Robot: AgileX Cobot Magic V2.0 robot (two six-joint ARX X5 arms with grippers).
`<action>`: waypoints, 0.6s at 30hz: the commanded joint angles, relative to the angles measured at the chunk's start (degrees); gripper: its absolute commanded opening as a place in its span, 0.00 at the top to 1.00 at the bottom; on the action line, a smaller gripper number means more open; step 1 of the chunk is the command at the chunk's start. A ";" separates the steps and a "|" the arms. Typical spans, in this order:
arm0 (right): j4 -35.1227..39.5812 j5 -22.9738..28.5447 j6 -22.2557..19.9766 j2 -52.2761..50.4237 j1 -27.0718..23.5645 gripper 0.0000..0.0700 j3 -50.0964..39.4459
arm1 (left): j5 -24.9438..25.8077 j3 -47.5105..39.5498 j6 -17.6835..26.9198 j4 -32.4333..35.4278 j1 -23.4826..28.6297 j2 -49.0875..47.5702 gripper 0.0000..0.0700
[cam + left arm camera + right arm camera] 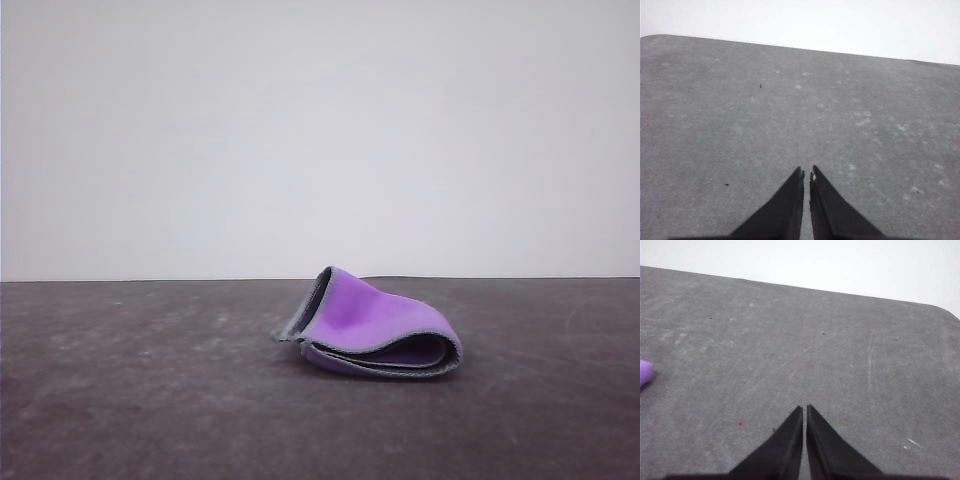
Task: Fold clothes
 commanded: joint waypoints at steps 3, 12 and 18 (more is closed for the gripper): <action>0.70 0.22 0.77 -0.04 -0.07 0.99 -0.22 | -0.20 -1.07 -0.02 -0.48 0.00 -0.11 0.99; 0.70 0.22 0.77 -0.04 -0.07 0.99 -0.22 | -0.20 -1.07 -0.02 -0.48 0.00 -0.11 0.99; 0.70 0.22 0.76 -0.04 -0.07 0.99 -0.22 | -0.20 -1.07 -0.02 -0.48 0.00 -0.11 0.99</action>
